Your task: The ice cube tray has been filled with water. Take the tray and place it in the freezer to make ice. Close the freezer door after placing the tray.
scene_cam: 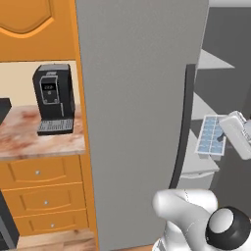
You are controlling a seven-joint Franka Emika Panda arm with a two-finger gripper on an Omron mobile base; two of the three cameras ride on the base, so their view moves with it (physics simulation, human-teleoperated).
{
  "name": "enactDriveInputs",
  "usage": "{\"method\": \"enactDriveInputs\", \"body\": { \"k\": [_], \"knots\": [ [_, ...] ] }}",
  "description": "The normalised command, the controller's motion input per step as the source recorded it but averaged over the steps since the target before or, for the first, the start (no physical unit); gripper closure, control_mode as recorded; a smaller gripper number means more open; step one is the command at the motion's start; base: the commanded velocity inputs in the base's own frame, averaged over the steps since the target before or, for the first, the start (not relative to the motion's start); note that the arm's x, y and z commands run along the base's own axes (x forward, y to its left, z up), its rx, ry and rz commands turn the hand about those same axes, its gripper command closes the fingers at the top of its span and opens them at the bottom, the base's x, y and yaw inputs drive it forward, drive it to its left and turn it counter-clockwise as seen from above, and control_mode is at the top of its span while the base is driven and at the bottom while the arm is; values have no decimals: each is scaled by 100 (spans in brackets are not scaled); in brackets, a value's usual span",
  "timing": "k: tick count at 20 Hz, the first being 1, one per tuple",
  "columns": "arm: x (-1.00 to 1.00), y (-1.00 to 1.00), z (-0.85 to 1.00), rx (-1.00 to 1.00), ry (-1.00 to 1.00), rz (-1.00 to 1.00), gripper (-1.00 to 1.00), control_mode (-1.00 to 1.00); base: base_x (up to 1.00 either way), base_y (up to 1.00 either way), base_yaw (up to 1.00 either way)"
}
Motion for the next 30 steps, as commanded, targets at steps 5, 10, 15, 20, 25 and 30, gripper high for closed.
{"method": "enactDriveInputs", "body": {
  "k": [5, 10, 15, 20, 25, 30],
  "knots": [
    [0, 0, 0, 0, 0, 0, 100, 100, 21, 10, 0],
    [12, 0, 0, -13, -2, -16, 100, -100, 0, 0, 0],
    [16, -9, 15, -11, -13, -32, 100, -100, 0, 0, 0],
    [0, -3, 51, 0, -6, -22, 100, -100, 0, 0, 0],
    [0, 0, 44, 5, 0, -4, 100, -100, 0, 0, 0],
    [0, 0, 46, 10, -1, 0, 100, -100, 0, 0, 0]
  ]
}}
